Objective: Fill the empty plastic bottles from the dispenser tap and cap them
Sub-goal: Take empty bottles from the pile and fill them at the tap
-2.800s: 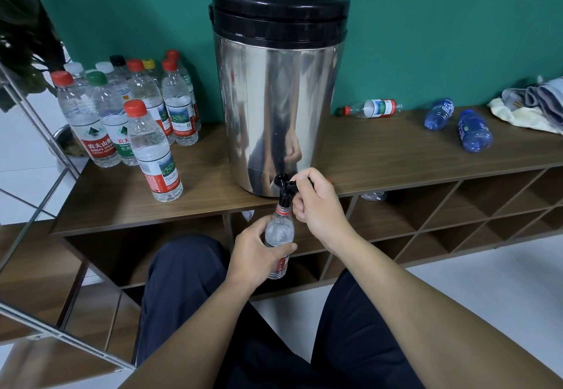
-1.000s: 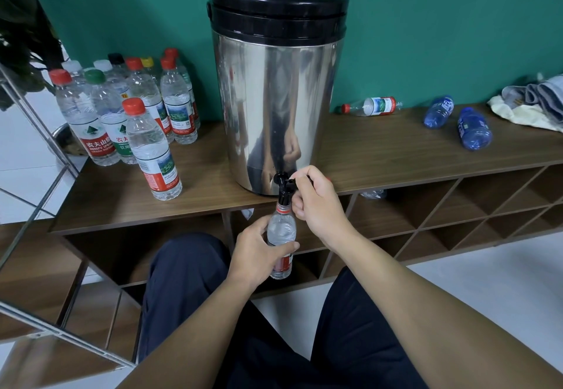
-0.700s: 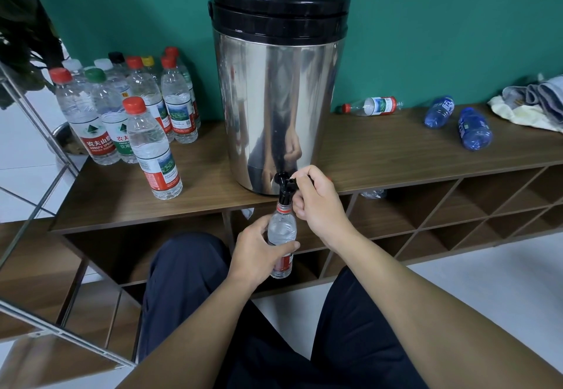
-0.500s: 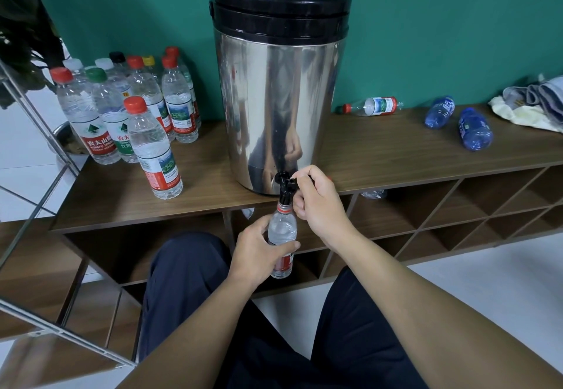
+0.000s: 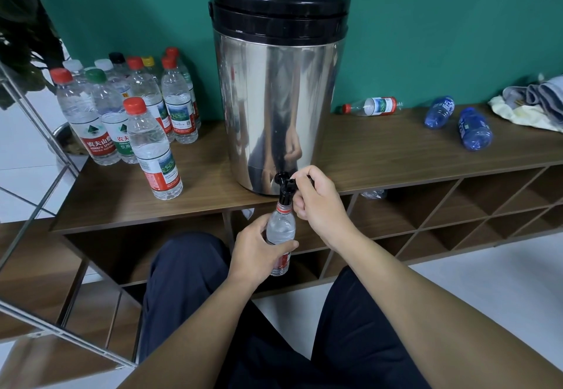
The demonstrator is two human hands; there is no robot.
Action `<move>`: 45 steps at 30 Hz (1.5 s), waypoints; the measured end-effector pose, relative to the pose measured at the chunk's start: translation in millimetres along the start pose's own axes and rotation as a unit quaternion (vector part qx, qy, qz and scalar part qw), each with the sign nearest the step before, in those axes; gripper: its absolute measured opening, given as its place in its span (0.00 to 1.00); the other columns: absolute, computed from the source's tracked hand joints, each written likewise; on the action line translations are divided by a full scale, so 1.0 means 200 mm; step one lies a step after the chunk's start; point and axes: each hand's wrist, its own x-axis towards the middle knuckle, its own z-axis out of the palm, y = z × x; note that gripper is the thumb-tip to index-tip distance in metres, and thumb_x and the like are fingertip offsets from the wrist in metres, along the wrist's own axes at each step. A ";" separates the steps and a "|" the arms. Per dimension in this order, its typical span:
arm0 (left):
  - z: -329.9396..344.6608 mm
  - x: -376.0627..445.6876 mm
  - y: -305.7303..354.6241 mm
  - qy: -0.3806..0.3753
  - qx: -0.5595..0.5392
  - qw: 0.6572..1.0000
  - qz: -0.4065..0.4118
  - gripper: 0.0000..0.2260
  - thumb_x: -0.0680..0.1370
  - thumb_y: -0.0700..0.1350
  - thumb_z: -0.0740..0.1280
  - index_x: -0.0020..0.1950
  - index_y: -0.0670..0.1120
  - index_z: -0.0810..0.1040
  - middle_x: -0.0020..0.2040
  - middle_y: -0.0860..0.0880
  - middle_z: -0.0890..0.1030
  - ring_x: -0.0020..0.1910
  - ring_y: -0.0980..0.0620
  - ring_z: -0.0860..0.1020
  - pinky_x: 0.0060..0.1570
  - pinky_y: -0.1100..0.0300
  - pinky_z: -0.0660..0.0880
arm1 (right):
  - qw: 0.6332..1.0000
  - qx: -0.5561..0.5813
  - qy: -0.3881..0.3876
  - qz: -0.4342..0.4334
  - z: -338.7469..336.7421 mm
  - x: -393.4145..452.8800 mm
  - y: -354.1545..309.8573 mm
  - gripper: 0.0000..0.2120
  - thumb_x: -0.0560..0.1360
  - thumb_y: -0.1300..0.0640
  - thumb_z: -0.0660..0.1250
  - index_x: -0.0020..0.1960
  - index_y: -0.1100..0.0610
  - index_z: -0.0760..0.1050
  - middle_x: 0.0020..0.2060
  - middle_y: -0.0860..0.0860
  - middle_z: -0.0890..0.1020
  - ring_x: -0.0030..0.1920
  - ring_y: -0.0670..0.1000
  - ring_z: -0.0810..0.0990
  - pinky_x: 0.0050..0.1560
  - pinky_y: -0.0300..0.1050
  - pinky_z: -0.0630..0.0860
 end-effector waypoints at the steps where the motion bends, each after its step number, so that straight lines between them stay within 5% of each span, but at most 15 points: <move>1: 0.00 0.00 0.00 0.000 0.000 1.000 0.001 0.32 0.68 0.56 0.88 0.71 0.63 0.83 0.62 0.64 0.87 0.63 0.60 0.85 0.68 0.45 0.83 | 1.000 -0.003 0.000 -0.001 0.00 0.00 0.00 0.10 0.89 0.52 0.61 0.51 0.53 0.75 0.28 0.50 0.70 0.30 0.49 0.67 0.32 0.44 0.65; 13: 0.01 0.00 0.00 0.000 -0.001 1.000 -0.002 0.32 0.68 0.56 0.88 0.71 0.62 0.83 0.62 0.64 0.87 0.63 0.60 0.85 0.68 0.46 0.83 | 1.000 0.002 -0.003 -0.005 -0.01 0.01 -0.02 0.09 0.89 0.56 0.62 0.51 0.55 0.76 0.27 0.48 0.68 0.29 0.50 0.64 0.31 0.48 0.60; 30: 0.00 -0.01 0.01 0.006 0.014 1.000 -0.006 0.32 0.69 0.56 0.88 0.71 0.62 0.83 0.61 0.64 0.87 0.63 0.60 0.85 0.67 0.46 0.83 | 0.997 -0.049 0.030 -0.042 -0.03 0.05 -0.03 0.09 0.86 0.60 0.66 0.50 0.55 0.82 0.29 0.43 0.77 0.32 0.47 0.74 0.35 0.43 0.70; 35: 0.00 -0.02 0.03 0.007 0.021 1.000 -0.007 0.31 0.70 0.55 0.88 0.71 0.62 0.83 0.60 0.66 0.87 0.61 0.62 0.84 0.67 0.47 0.83 | 0.988 -0.125 0.041 -0.081 -0.03 0.03 -0.06 0.09 0.86 0.58 0.67 0.49 0.52 0.83 0.31 0.41 0.80 0.33 0.44 0.78 0.39 0.44 0.73; 40: 0.00 -0.02 0.03 -0.001 0.003 1.000 -0.007 0.30 0.70 0.52 0.88 0.70 0.61 0.83 0.60 0.64 0.88 0.62 0.61 0.85 0.68 0.46 0.83 | 0.933 -0.301 0.041 -0.192 0.00 0.00 -0.17 0.05 0.85 0.60 0.69 0.58 0.52 0.81 0.32 0.36 0.79 0.36 0.39 0.79 0.38 0.29 0.71; 45: 0.00 -0.02 0.03 -0.003 0.004 1.000 -0.007 0.31 0.69 0.54 0.88 0.70 0.61 0.83 0.61 0.64 0.88 0.62 0.60 0.85 0.67 0.46 0.83 | 0.940 -0.278 0.008 -0.196 0.00 -0.01 -0.18 0.02 0.87 0.54 0.69 0.55 0.51 0.80 0.34 0.41 0.79 0.37 0.42 0.80 0.39 0.33 0.71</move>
